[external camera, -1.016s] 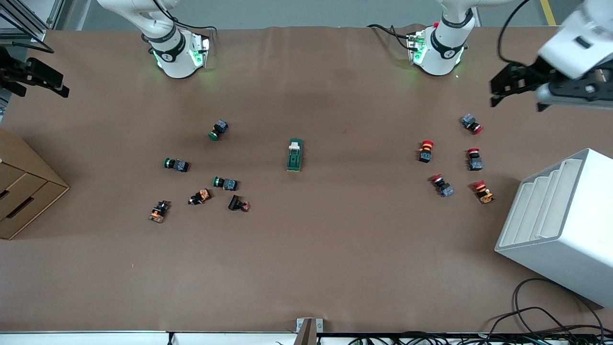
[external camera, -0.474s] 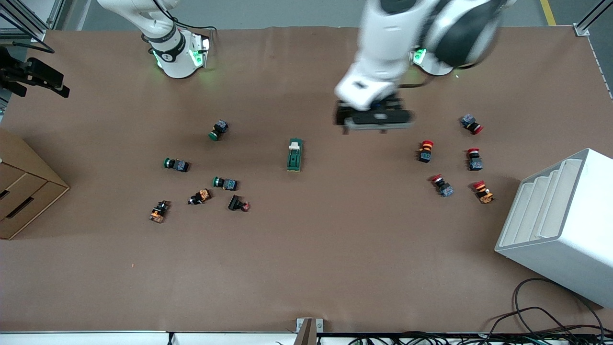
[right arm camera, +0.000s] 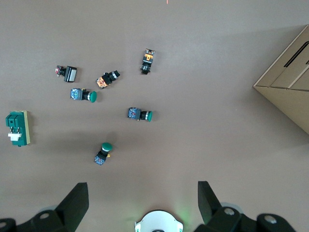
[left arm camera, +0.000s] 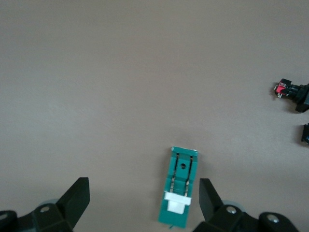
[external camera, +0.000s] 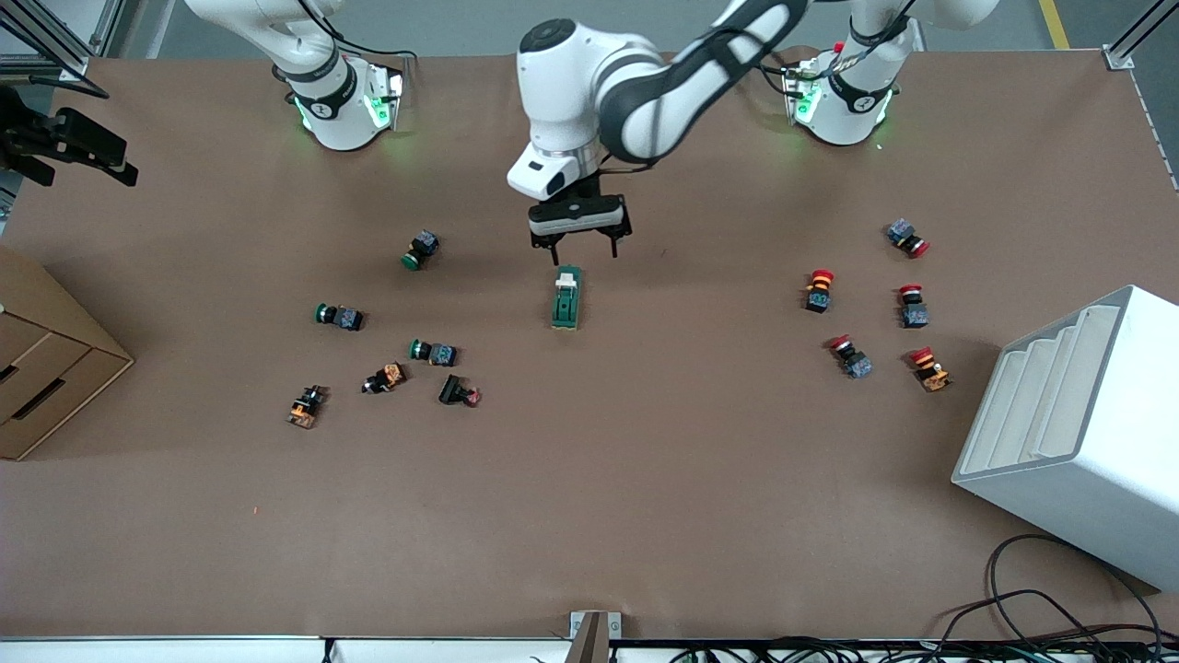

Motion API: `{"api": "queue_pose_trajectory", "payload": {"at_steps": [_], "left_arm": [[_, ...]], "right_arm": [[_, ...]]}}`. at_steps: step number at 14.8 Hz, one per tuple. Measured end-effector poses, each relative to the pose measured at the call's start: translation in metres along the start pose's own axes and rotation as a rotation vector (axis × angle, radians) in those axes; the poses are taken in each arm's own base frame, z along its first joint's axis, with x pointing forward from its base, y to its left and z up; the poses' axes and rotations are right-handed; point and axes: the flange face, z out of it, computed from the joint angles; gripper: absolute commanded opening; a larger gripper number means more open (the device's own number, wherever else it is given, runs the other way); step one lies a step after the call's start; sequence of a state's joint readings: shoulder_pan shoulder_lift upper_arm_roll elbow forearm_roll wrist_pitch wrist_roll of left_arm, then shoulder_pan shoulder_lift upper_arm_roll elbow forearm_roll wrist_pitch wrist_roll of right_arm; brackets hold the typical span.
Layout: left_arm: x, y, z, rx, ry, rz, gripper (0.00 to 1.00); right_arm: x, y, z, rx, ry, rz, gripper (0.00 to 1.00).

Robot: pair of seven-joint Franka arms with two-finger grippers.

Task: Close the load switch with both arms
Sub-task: 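Move the left gripper over the green load switch and lower it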

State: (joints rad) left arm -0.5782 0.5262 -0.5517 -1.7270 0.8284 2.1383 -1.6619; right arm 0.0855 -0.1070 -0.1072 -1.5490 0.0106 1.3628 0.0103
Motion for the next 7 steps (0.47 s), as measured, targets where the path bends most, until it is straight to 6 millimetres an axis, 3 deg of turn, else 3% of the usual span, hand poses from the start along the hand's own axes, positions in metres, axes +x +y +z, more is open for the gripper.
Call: {"api": "queue_pose_trajectory", "payload": {"at_steps": [2, 4, 7], "left_arm": [[-0.041, 0.013, 0.03, -0.004, 0.07, -0.006, 1.0], [-0.072, 0.019, 0.054, -0.015, 0.108, -0.015, 0.99], [-0.106, 0.025, 0.072, -0.046, 0.178, 0.023, 0.98]], "right_arm": [[0.004, 0.007, 0.005, -0.001, -0.009, 0.014, 1.0], [0.02, 0.015, 0.02, -0.003, -0.016, 0.032, 1.0], [0.063, 0.019, 0.065, -0.015, -0.031, 0.041, 1.0]]}}
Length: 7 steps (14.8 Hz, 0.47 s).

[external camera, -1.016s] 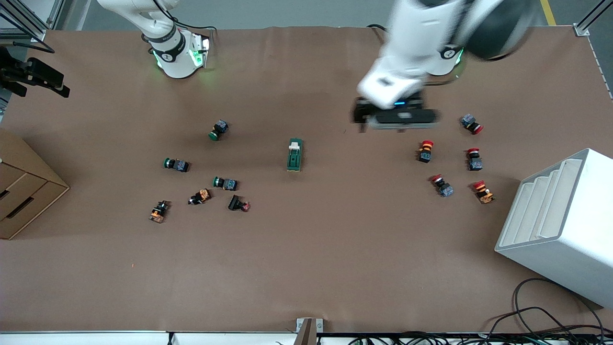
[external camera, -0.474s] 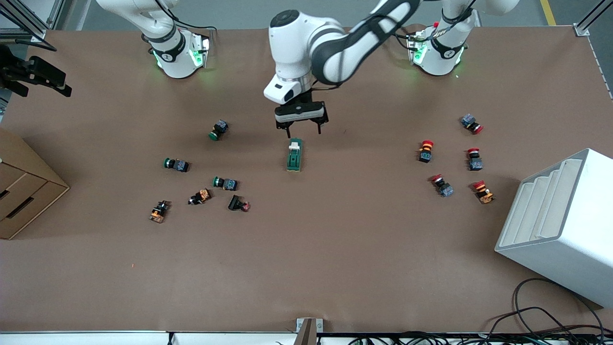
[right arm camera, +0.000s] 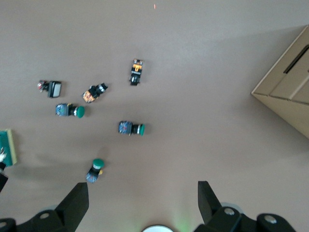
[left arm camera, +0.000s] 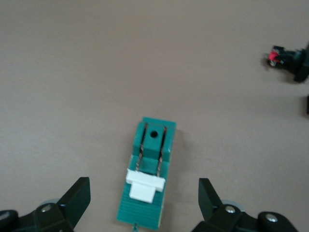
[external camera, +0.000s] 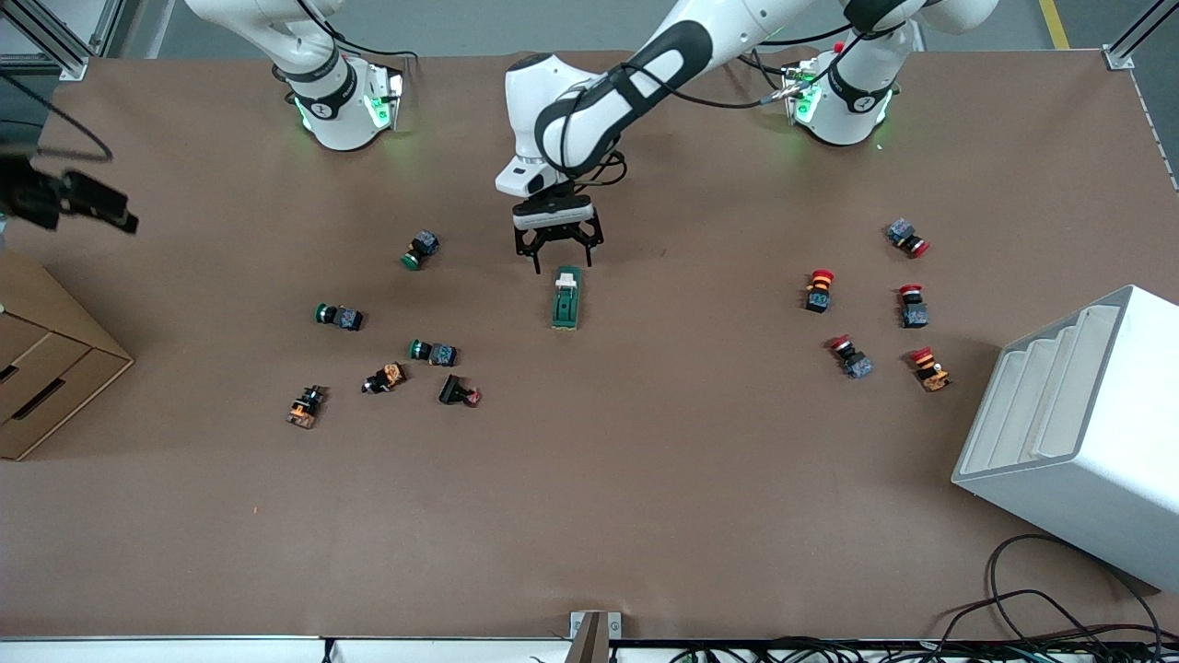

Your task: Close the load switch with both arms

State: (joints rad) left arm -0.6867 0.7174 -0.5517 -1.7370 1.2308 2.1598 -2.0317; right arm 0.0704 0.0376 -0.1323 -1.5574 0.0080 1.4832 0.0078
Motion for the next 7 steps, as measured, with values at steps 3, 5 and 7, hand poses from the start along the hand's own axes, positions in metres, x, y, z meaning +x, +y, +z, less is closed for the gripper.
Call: {"api": "queue_pose_trajectory", "payload": {"at_steps": [3, 5, 7], "left_arm": [[-0.042, -0.01, 0.019, -0.046, 0.094, 0.034, 0.98], [-0.068, -0.022, 0.028, -0.078, 0.135, 0.033, 0.98], [-0.086, -0.031, 0.03, -0.091, 0.154, 0.041, 0.98]], "right_arm": [[0.04, -0.009, 0.062, -0.016, -0.077, -0.006, 1.0], [0.051, -0.019, 0.08, -0.019, -0.093, 0.013, 1.0], [0.053, -0.046, 0.084, -0.014, -0.081, 0.079, 1.0]]}}
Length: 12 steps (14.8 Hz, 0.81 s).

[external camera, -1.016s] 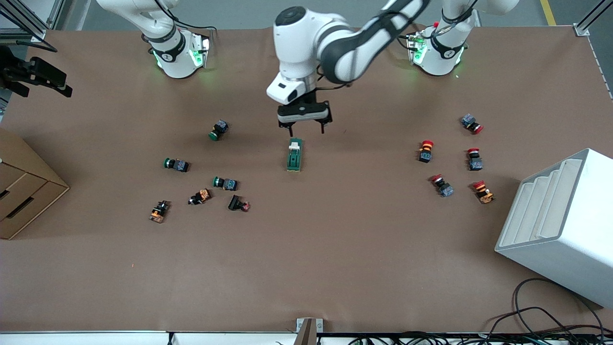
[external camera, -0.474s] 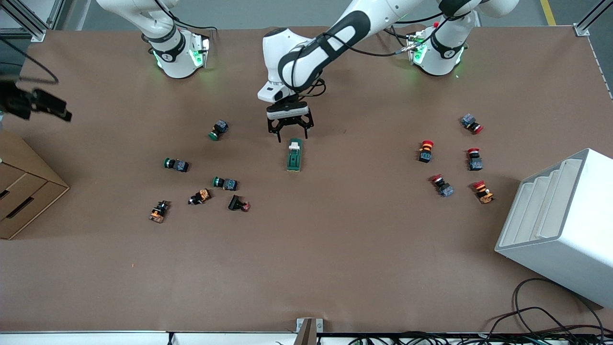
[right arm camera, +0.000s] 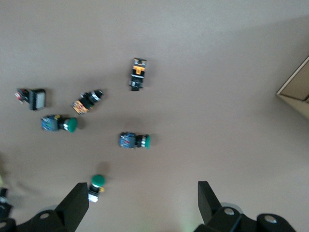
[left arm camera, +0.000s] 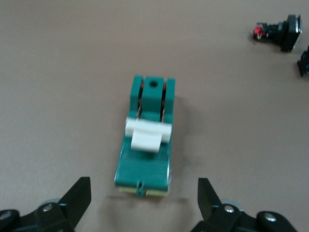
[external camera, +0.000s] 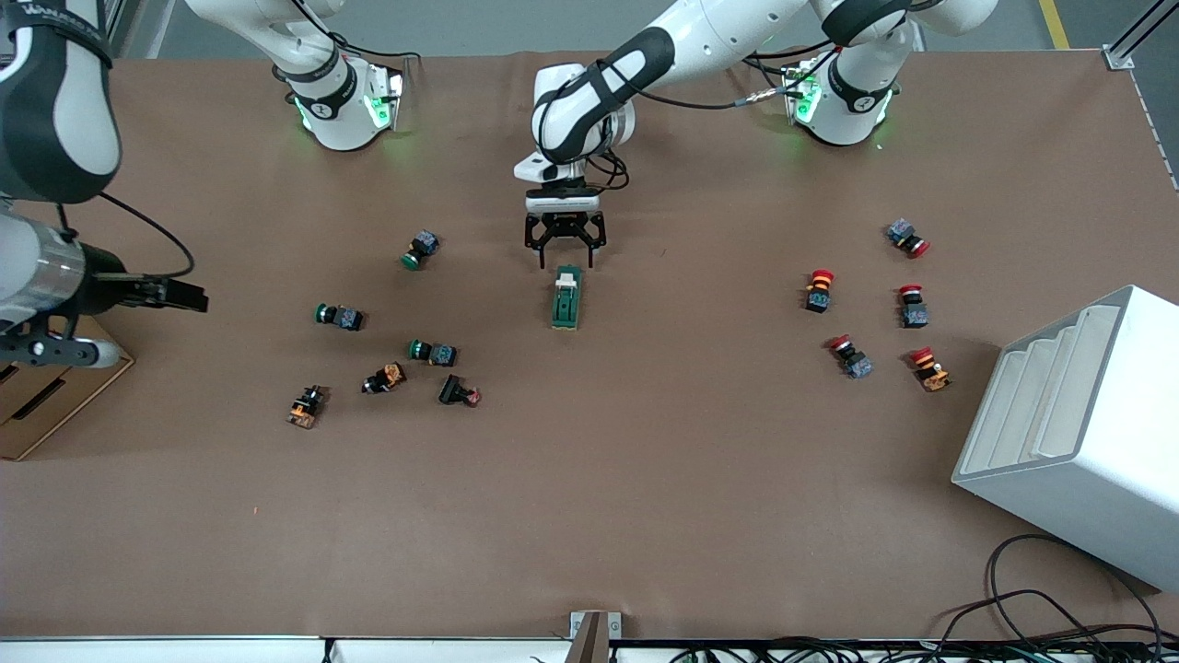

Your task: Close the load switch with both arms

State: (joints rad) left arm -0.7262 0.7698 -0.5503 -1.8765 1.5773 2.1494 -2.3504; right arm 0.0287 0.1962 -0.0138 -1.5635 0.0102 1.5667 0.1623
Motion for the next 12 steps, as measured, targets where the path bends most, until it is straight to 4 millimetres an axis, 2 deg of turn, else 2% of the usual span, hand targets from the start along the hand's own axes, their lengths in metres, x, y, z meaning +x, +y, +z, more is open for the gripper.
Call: {"api": "queue_pose_trajectory", "payload": {"at_steps": [2, 4, 9, 12], "left_arm": [[-0.013, -0.003, -0.004, 0.008, 0.043, 0.016, 0.98], [-0.022, -0.004, -0.006, -0.013, 0.097, 0.023, 0.97], [-0.052, -0.014, 0.011, -0.032, 0.222, 0.037, 0.98], [-0.06, -0.013, 0.014, -0.027, 0.275, 0.045, 0.99]], "right_arm": [[-0.005, -0.036, 0.005, 0.002, 0.009, 0.069, 1.0], [-0.012, -0.074, 0.019, -0.001, 0.015, 0.157, 1.0], [-0.041, -0.174, 0.075, 0.05, -0.009, 0.382, 1.0], [-0.063, -0.236, 0.114, 0.105, 0.007, 0.47, 1.0]]}}
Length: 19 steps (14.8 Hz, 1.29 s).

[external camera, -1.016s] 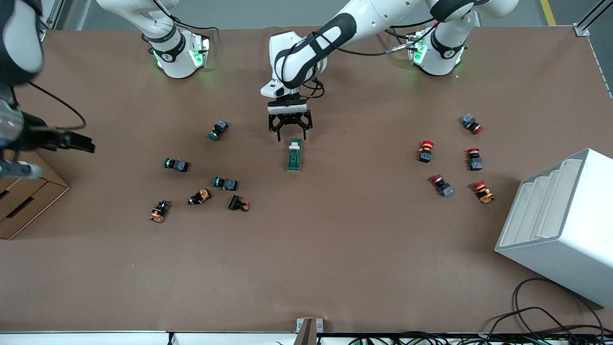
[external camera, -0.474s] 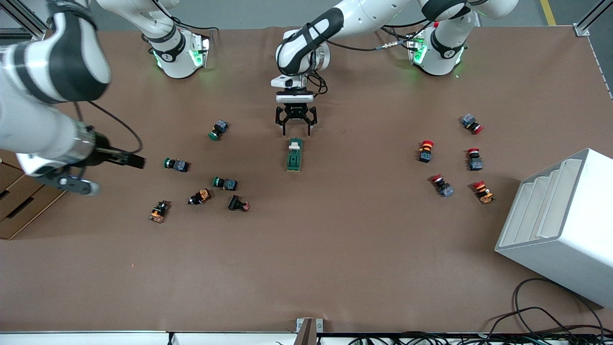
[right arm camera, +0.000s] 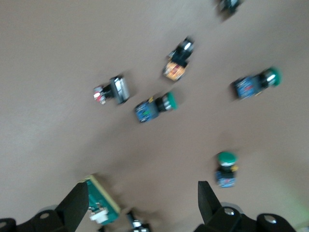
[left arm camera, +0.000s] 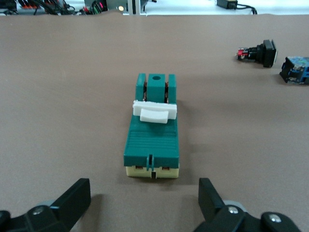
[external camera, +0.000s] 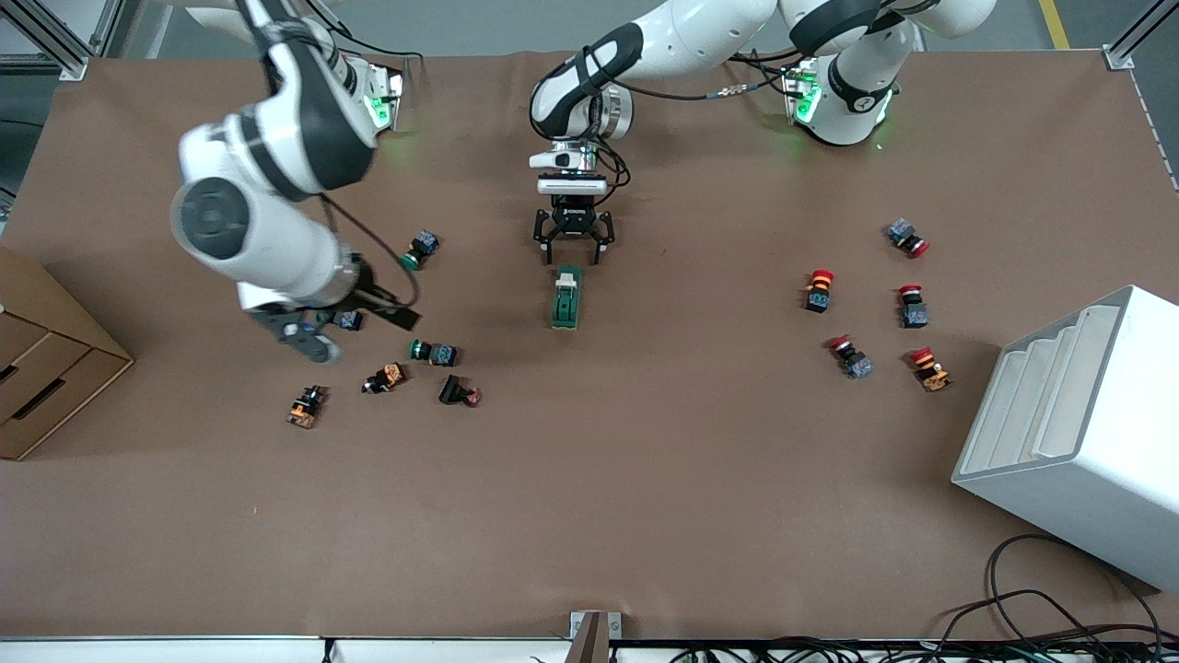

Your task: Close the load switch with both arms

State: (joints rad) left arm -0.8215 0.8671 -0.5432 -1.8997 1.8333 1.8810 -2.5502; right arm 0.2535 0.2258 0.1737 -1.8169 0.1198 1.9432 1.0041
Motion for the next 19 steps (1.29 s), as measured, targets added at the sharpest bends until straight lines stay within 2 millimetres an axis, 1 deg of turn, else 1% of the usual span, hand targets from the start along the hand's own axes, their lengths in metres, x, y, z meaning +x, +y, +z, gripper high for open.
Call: {"api": "queue_pose_trajectory", "payload": {"at_steps": [2, 4, 6, 8, 10, 12, 14, 15, 16, 19], "left_arm": [[-0.001, 0.0, 0.0, 0.0, 0.003, 0.001, 0.99], [-0.001, 0.0, 0.0, 0.001, 0.004, 0.002, 0.99], [-0.001, 0.0, -0.001, 0.001, 0.006, 0.003, 0.99], [-0.002, 0.001, -0.001, 0.001, 0.009, 0.005, 0.99], [-0.003, 0.001, -0.002, 0.0, 0.014, 0.008, 0.99], [-0.004, 0.001, -0.003, -0.001, 0.016, 0.01, 0.99], [-0.005, 0.002, -0.005, -0.002, 0.02, 0.013, 0.99], [-0.006, 0.003, -0.006, -0.004, 0.02, 0.014, 0.99], [-0.006, 0.003, -0.006, -0.006, 0.02, 0.014, 0.99], [-0.007, 0.005, -0.008, 0.001, 0.014, 0.007, 0.99]], "right_arm": [[-0.04, -0.028, 0.03, 0.034, 0.001, 0.065, 1.0], [-0.076, -0.05, 0.057, 0.056, -0.004, 0.1, 1.0], [-0.105, -0.069, 0.082, 0.078, -0.007, 0.131, 1.0], [-0.13, -0.083, 0.113, 0.112, -0.008, 0.147, 1.0], [-0.144, -0.086, 0.147, 0.148, -0.004, 0.143, 1.0], [-0.154, -0.08, 0.184, 0.185, 0.002, 0.136, 1.0], [-0.164, -0.074, 0.213, 0.214, 0.006, 0.126, 1.0], [-0.168, -0.072, 0.224, 0.219, 0.006, 0.121, 1.0], [-0.171, -0.072, 0.23, 0.22, 0.005, 0.117, 1.0], [-0.181, -0.073, 0.233, 0.217, 0.002, 0.103, 1.0]]}}
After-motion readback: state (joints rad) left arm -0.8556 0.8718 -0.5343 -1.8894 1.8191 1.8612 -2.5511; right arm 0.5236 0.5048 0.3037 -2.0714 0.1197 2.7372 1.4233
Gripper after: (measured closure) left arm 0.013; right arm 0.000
